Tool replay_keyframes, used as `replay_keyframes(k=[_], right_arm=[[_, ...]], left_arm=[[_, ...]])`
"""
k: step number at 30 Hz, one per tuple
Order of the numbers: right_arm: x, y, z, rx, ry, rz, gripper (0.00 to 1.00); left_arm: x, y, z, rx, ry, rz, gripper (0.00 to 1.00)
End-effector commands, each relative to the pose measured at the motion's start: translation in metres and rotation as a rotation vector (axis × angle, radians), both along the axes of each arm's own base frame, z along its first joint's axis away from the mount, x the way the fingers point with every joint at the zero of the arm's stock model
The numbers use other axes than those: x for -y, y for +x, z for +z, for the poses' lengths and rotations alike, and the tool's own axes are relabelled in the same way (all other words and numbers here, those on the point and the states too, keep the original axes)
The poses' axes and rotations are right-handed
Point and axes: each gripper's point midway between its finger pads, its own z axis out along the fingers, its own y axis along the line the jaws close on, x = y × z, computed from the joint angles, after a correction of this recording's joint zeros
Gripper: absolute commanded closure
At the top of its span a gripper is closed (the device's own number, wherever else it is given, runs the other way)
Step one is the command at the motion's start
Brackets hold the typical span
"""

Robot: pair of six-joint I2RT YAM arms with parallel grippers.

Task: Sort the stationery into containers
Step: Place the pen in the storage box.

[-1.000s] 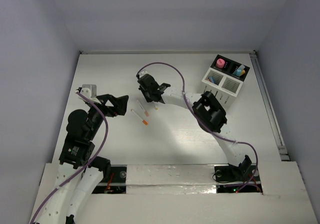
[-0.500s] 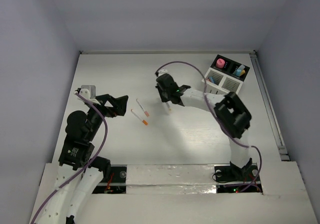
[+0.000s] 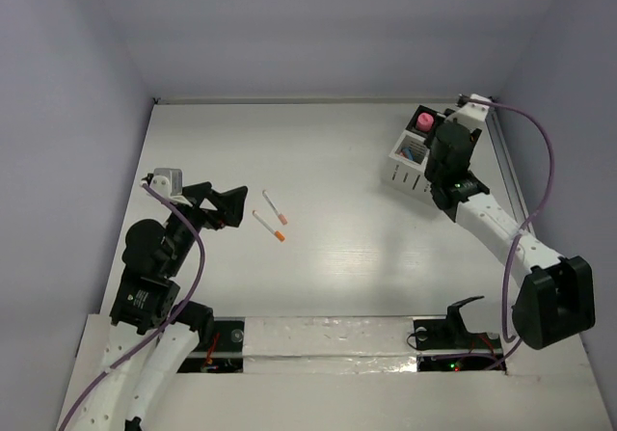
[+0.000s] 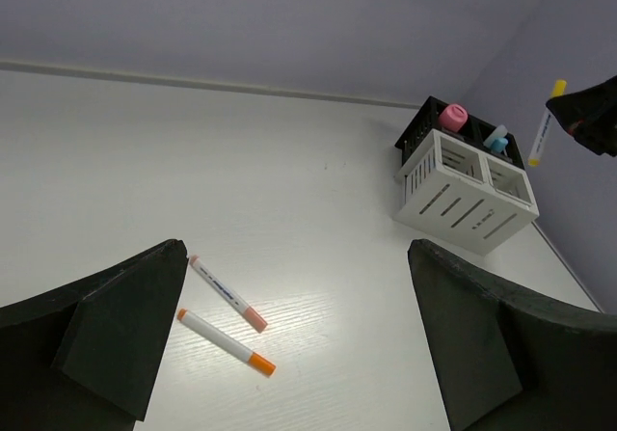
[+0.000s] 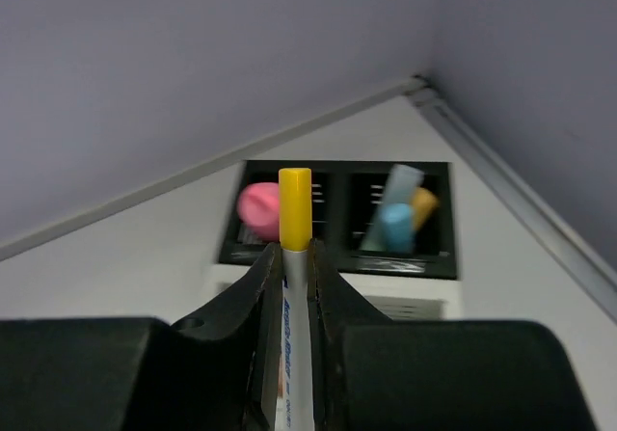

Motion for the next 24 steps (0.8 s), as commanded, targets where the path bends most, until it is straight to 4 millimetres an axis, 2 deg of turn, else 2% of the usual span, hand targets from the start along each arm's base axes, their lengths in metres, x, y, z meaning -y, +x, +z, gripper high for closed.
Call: replay_keyframes(k=[1, 2, 3, 5, 9, 14, 18, 23, 24], right_arm=[[0.051, -0.01, 0.004, 0.064, -0.03, -0.201, 1.0], [0.068, -0.012, -0.002, 0.054, -0.043, -0.244, 1.0], [0.075, -0.012, -0.004, 0.05, -0.043, -0.262, 1.0], [0.084, -0.009, -0.006, 0.041, -0.044, -0.28, 1.0], [0.099, 0.005, -0.03, -0.019, -0.073, -0.326, 1.0], [0.095, 0.016, -0.057, -0.058, -0.075, -0.313, 0.99], [0.091, 0.015, -0.073, -0.069, -0.025, -0.299, 0.97], [0.086, 0.009, -0.083, -0.077, 0.015, -0.267, 0.74], [0.084, 0.006, -0.077, -0.058, 0.031, -0.255, 0.67]], left_arm=[[0.002, -0.007, 0.027, 0.078, -0.026, -0.016, 0.01], [0.001, -0.007, 0.028, 0.08, -0.028, -0.014, 0.01], [0.004, -0.008, 0.027, 0.08, -0.027, -0.026, 0.01], [0.004, -0.008, 0.027, 0.08, -0.027, -0.026, 0.01], [0.006, -0.01, 0.028, 0.082, -0.028, -0.034, 0.01], [0.005, -0.01, 0.028, 0.082, -0.029, -0.031, 0.01], [0.005, -0.009, 0.028, 0.08, -0.028, -0.029, 0.01], [0.006, -0.008, 0.027, 0.076, -0.027, -0.031, 0.01], [0.006, -0.008, 0.026, 0.074, -0.026, -0.031, 0.01]])
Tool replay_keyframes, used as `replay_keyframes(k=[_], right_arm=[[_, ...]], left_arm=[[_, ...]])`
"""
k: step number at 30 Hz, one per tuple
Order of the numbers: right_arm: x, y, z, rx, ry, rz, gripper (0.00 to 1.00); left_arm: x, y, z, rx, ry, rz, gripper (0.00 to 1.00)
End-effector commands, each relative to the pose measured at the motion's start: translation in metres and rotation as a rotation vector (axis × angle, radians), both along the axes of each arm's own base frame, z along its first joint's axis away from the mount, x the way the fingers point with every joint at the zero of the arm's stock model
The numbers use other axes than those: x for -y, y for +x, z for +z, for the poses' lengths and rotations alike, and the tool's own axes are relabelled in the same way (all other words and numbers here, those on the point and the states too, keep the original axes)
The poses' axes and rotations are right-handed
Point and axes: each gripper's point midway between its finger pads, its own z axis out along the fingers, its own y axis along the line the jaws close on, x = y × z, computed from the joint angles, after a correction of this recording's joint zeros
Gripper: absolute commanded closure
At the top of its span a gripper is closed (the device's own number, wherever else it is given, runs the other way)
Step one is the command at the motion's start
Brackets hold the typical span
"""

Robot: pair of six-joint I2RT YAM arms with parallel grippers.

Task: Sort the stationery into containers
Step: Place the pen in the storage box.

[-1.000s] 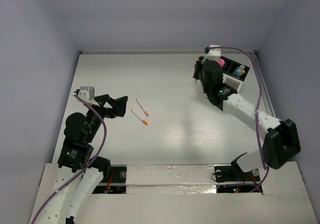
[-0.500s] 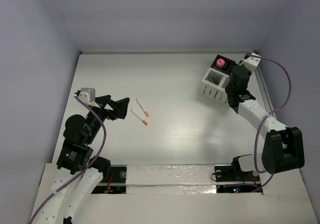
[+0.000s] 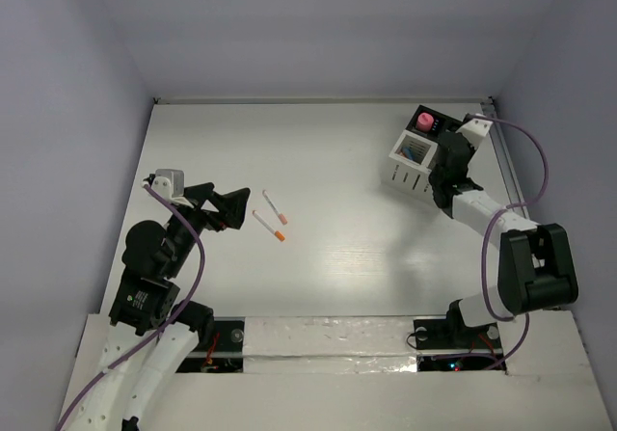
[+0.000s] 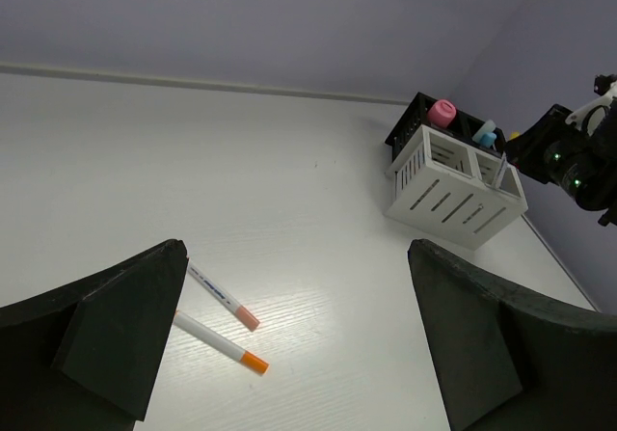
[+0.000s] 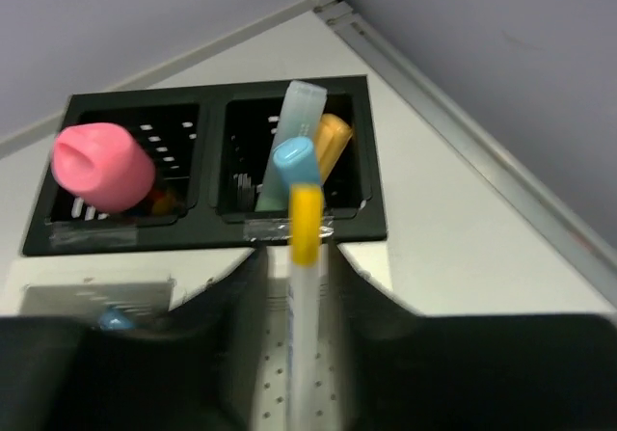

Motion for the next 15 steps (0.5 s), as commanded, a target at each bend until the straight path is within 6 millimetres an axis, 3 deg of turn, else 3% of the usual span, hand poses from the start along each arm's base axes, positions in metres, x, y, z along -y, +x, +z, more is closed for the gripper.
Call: replay_keyframes(k=[1, 4, 5, 9, 10, 13, 15], right_arm=[[-0.007, -0.004, 0.023, 0.12, 0.081, 0.032, 0.59], [-0.012, -0.01, 0.039, 0.164, 0.111, 0.067, 0.49], [-0.016, -0.01, 0.042, 0.164, 0.116, 0.089, 0.41], [-0.045, -0.014, 0.067, 0.193, 0.13, 0.2, 0.37], [-0.061, -0.015, 0.076, 0.208, 0.137, 0.252, 0.37], [-0.112, -0.014, 0.077, 0.162, 0.17, 0.448, 0.43], [-0.197, -0.016, 0.049, 0.04, 0.218, 0.722, 0.68]], left_arm=[[-0.001, -0.003, 0.024, 0.067, -0.024, -0.001, 0.01], [0.0, -0.002, 0.023, 0.06, -0.024, -0.001, 0.01], [0.0, -0.001, 0.023, 0.06, -0.024, -0.003, 0.01], [-0.001, 0.001, 0.021, 0.055, -0.02, 0.003, 0.01], [0.0, 0.002, 0.02, 0.052, -0.019, 0.003, 0.01], [0.0, 0.003, 0.019, 0.047, -0.017, 0.003, 0.01], [-0.002, 0.005, 0.018, 0.043, -0.013, 0.014, 0.01]])
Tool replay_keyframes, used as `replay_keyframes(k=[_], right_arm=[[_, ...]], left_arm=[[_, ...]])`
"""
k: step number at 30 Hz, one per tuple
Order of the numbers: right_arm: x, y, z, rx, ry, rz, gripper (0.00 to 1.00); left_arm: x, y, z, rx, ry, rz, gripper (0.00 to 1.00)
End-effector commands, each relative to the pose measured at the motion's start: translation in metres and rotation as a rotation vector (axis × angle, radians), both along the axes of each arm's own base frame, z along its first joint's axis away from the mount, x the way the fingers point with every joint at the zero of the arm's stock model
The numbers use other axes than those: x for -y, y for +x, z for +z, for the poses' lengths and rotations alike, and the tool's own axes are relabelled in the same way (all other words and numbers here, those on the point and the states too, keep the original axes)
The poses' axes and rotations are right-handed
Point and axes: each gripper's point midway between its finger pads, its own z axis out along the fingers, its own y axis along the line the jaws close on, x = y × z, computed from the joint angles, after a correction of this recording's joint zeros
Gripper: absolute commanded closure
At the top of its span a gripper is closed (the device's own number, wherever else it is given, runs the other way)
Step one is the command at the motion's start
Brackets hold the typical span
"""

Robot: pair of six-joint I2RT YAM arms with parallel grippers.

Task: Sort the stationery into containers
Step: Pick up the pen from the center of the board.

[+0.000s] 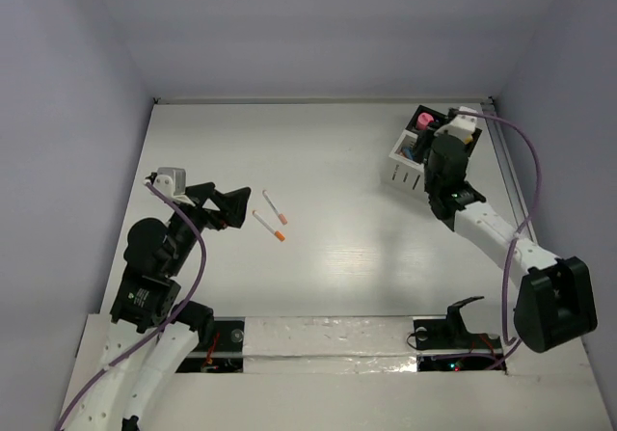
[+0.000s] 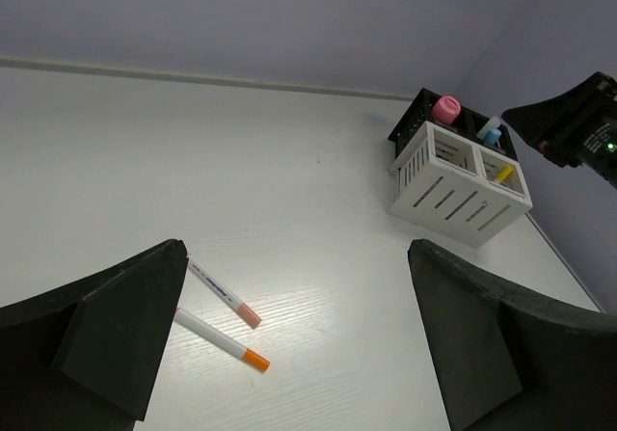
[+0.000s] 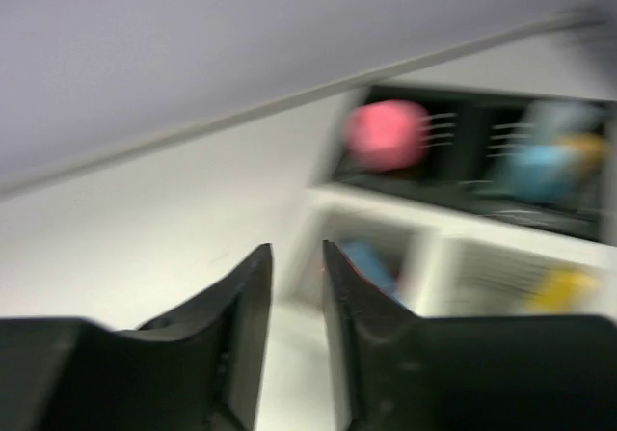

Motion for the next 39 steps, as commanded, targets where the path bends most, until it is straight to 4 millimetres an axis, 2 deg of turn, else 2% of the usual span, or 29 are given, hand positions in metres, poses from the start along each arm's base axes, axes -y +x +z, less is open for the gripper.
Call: replay_keyframes(k=[1, 2, 4, 5, 6, 8, 9, 10, 11, 12, 13, 15, 16, 19, 23, 25, 26, 27, 28, 29, 30, 31, 32, 33, 34, 35, 37, 38, 39], right_arm=[[-0.109, -0.002, -0.006, -0.085, 0.035, 0.405, 0.71], [-0.151, -0.008, -0.035, -0.164, 0.019, 0.52, 0.72], [-0.204, -0.025, -0.061, -0.254, -0.01, 0.715, 0.68], [-0.226, -0.026, -0.061, -0.262, -0.014, 0.763, 0.65], [-0.255, -0.036, -0.091, -0.334, -0.04, 0.826, 0.6], [-0.283, -0.048, -0.114, -0.41, -0.067, 0.913, 0.47], [-0.299, -0.043, -0.107, -0.405, -0.068, 0.937, 0.41], [-0.312, -0.053, -0.141, -0.499, -0.112, 0.969, 0.36], [-0.318, -0.054, -0.149, -0.53, -0.135, 0.976, 0.33], [-0.331, -0.049, -0.143, -0.511, -0.152, 0.992, 0.3], [-0.342, -0.055, -0.161, -0.545, -0.173, 1.012, 0.29], [-0.348, -0.054, -0.17, -0.572, -0.196, 1.01, 0.29], [-0.358, -0.054, -0.176, -0.579, -0.212, 1.017, 0.29], [-0.373, -0.054, -0.177, -0.571, -0.232, 1.03, 0.29], [-0.388, -0.055, -0.201, -0.607, -0.286, 1.035, 0.31], [-0.39, -0.053, -0.211, -0.621, -0.334, 1.024, 0.33], [-0.39, -0.046, -0.21, -0.616, -0.356, 0.995, 0.35], [-0.393, -0.049, -0.223, -0.636, -0.383, 0.995, 0.36], [-0.396, -0.051, -0.226, -0.636, -0.415, 0.999, 0.38], [-0.391, -0.047, -0.231, -0.651, -0.442, 0.973, 0.4], [-0.398, -0.047, -0.227, -0.638, -0.456, 0.974, 0.43], [-0.396, -0.045, -0.238, -0.653, -0.481, 0.966, 0.46], [-0.395, -0.048, -0.242, -0.669, -0.506, 0.956, 0.55], [-0.396, -0.044, -0.24, -0.662, -0.516, 0.949, 0.6], [-0.394, -0.044, -0.248, -0.677, -0.531, 0.941, 0.63], [-0.391, -0.045, -0.251, -0.694, -0.543, 0.934, 0.71], [-0.39, -0.044, -0.252, -0.703, -0.557, 0.933, 0.8], [-0.384, -0.045, -0.258, -0.727, -0.579, 0.918, 0.91], [-0.381, -0.044, -0.258, -0.729, -0.585, 0.902, 0.96]], left_arm=[[-0.002, 0.002, 0.021, 0.055, -0.019, 0.01, 0.01], [-0.002, 0.003, 0.021, 0.054, -0.019, 0.01, 0.01], [-0.004, 0.005, 0.02, 0.05, -0.017, 0.021, 0.01], [-0.004, 0.005, 0.019, 0.047, -0.015, 0.023, 0.01], [-0.004, 0.006, 0.017, 0.042, -0.011, 0.024, 0.01], [-0.003, 0.007, 0.016, 0.039, -0.012, 0.02, 0.01], [-0.003, 0.008, 0.016, 0.038, -0.01, 0.02, 0.01], [-0.003, 0.008, 0.016, 0.038, -0.01, 0.02, 0.01], [-0.003, 0.008, 0.016, 0.036, -0.009, 0.02, 0.01], [-0.002, 0.008, 0.016, 0.035, -0.009, 0.02, 0.01], [-0.002, 0.009, 0.015, 0.032, -0.008, 0.02, 0.01], [-0.002, 0.009, 0.015, 0.033, -0.01, 0.018, 0.01], [-0.002, 0.009, 0.015, 0.03, -0.009, 0.018, 0.01], [-0.001, 0.009, 0.015, 0.03, -0.005, 0.015, 0.01], [-0.003, 0.01, 0.014, 0.028, -0.006, 0.021, 0.01], [-0.003, 0.01, 0.014, 0.028, -0.004, 0.021, 0.01], [-0.003, 0.01, 0.015, 0.03, -0.005, 0.021, 0.01], [-0.003, 0.01, 0.014, 0.03, -0.005, 0.021, 0.01], [-0.003, 0.01, 0.014, 0.028, -0.004, 0.021, 0.01], [-0.003, 0.01, 0.014, 0.028, -0.004, 0.021, 0.01], [-0.003, 0.01, 0.014, 0.03, -0.005, 0.021, 0.01], [-0.003, 0.01, 0.014, 0.028, -0.004, 0.021, 0.01], [-0.005, 0.011, 0.015, 0.031, -0.005, 0.03, 0.01], [-0.005, 0.011, 0.014, 0.029, -0.006, 0.03, 0.01], [-0.005, 0.011, 0.015, 0.031, -0.005, 0.03, 0.01], [-0.005, 0.01, 0.015, 0.031, -0.007, 0.029, 0.01], [-0.005, 0.01, 0.015, 0.031, -0.007, 0.03, 0.01], [-0.005, 0.01, 0.015, 0.031, -0.005, 0.03, 0.01], [-0.005, 0.01, 0.015, 0.033, -0.006, 0.029, 0.01]])
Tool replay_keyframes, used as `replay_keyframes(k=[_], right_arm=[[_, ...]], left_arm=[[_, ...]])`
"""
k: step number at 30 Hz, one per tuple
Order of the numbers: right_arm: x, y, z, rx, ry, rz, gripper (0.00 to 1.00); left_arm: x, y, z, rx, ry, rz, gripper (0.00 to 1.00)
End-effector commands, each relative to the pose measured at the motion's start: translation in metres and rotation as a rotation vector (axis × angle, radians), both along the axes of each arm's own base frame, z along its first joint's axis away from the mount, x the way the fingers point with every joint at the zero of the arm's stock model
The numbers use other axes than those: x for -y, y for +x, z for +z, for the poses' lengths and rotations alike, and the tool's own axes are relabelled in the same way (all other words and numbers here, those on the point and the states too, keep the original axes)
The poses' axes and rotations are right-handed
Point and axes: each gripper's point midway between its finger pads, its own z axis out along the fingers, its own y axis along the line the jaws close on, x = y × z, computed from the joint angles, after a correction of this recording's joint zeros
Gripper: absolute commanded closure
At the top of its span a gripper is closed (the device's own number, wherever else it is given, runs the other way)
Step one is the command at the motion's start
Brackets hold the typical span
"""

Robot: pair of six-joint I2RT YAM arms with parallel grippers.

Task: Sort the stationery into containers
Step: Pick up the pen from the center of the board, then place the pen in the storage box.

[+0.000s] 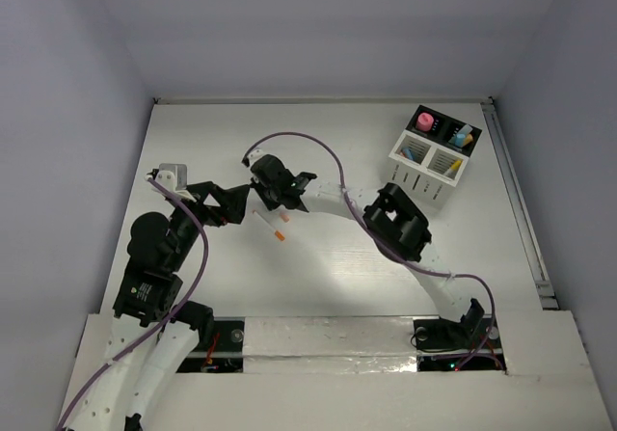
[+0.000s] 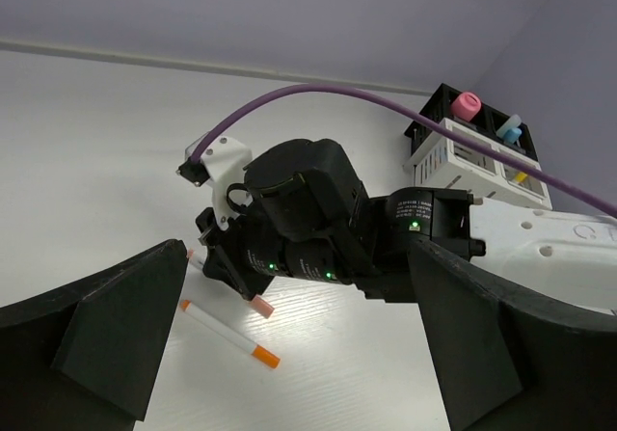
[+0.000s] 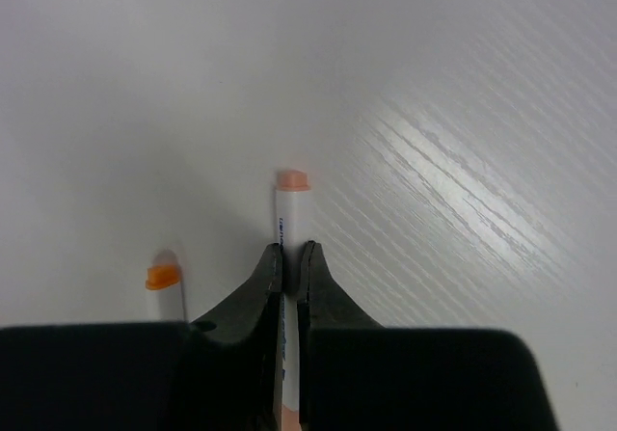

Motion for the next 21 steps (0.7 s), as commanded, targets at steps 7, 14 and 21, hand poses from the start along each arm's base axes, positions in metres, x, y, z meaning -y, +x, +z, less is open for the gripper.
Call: replay_keyframes(k=[7, 14, 21], right_arm=[[0.068, 0.019, 0.021, 0.039, -0.047, -0.181, 1.0], [0.198, 0.07, 0.174, 0.336, 0.341, -0.526, 1.0], [0.403, 0.054, 0.26, 0.68, 0.474, -0.992, 1.0]], left_arm=[[-0.001, -0.001, 0.024, 0.07, -0.021, -0.003, 0.01], [-0.001, -0.004, 0.027, 0.081, -0.022, -0.006, 0.01], [-0.001, -0.006, 0.029, 0.091, -0.026, -0.009, 0.01]])
